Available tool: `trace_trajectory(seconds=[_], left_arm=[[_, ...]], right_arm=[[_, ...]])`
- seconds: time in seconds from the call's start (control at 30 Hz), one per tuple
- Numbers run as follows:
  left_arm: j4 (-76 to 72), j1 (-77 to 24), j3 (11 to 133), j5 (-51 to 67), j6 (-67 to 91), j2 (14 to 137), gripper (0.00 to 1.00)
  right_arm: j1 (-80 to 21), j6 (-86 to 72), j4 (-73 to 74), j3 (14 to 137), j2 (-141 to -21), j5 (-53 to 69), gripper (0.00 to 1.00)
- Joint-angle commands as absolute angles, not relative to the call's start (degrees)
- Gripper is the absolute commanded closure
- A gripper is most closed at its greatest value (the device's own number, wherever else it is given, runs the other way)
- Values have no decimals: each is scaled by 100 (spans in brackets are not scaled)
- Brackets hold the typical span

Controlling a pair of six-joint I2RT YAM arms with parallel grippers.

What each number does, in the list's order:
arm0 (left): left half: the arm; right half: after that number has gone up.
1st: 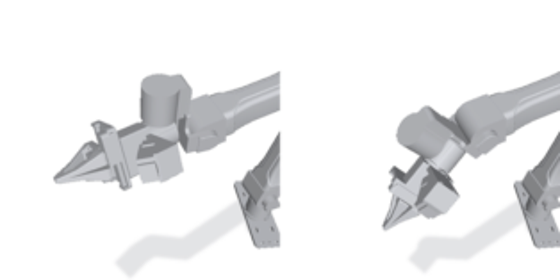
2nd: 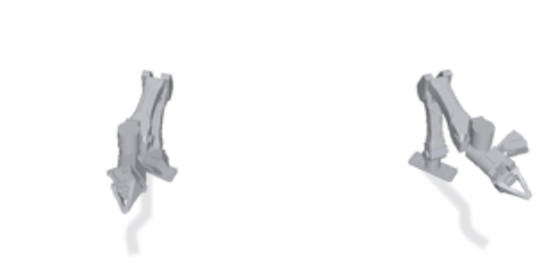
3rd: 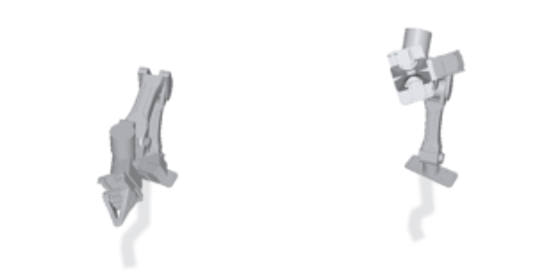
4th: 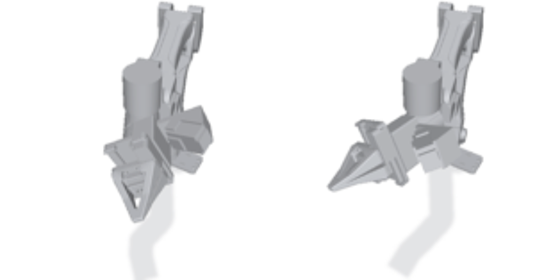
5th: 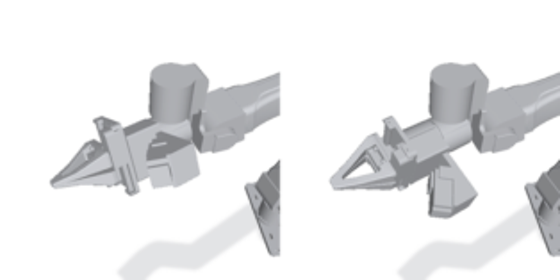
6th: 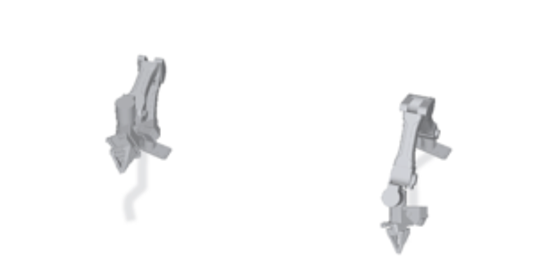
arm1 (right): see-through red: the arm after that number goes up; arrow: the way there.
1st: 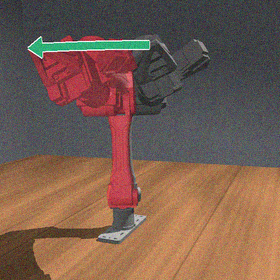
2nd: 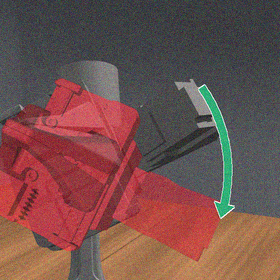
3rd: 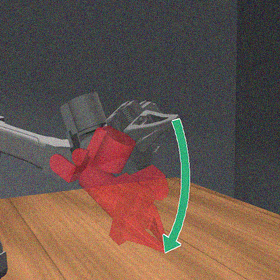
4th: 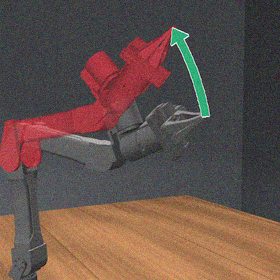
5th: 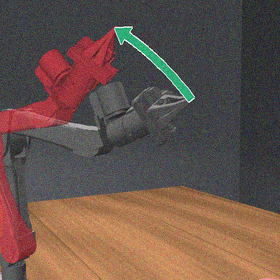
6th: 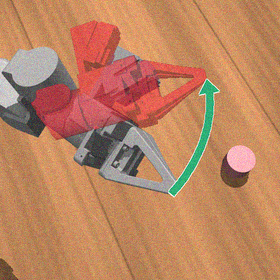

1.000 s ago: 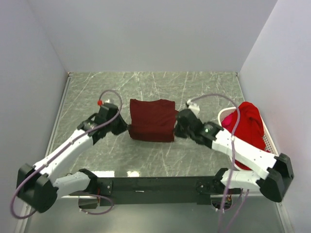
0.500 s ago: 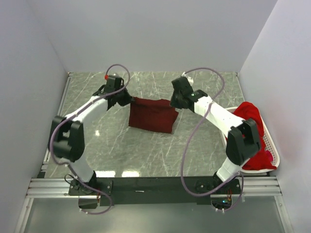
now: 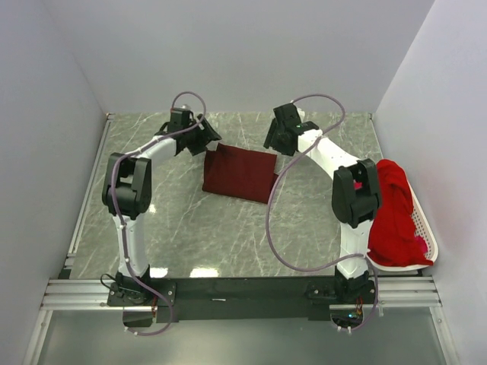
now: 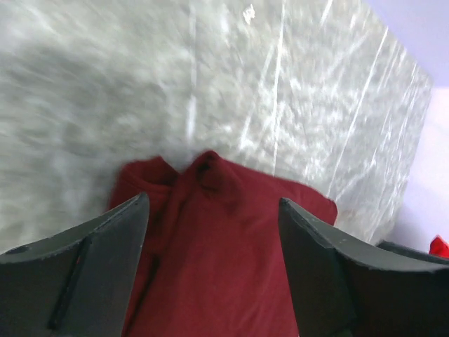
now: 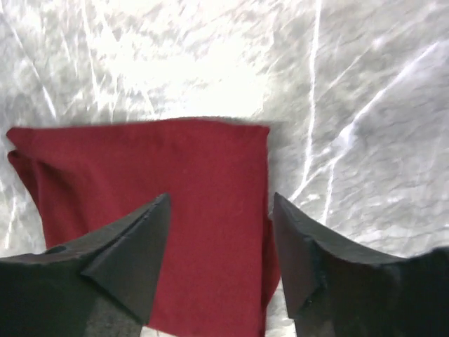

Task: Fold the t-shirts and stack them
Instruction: Fold the tshirt, then neatly place the folded tshirt to the corner

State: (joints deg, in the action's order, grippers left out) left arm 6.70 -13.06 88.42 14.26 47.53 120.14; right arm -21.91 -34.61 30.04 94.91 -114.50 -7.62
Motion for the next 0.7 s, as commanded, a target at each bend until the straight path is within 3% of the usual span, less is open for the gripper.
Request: trace_trajectory(seconds=[0.0, 0.17, 0.3, 0.67], left_arm=[[105, -1082, 8684, 1374, 4597, 11419, 20], [1221, -1081, 8044, 545, 4124, 10741, 22], [1642, -1081, 7954, 1281, 3455, 11038, 17], [2135, -1107, 8699, 2345, 2444, 12075, 11]], right_arm=[[-2144, -3314, 3252, 9862, -11216, -1080, 32], [-2556, -3322, 3218, 8783, -10592, -1345, 34], [-3014, -3375, 2918, 8165, -10564, -1309, 35], [-3050, -3357, 2936, 8236, -11513, -1213, 37]])
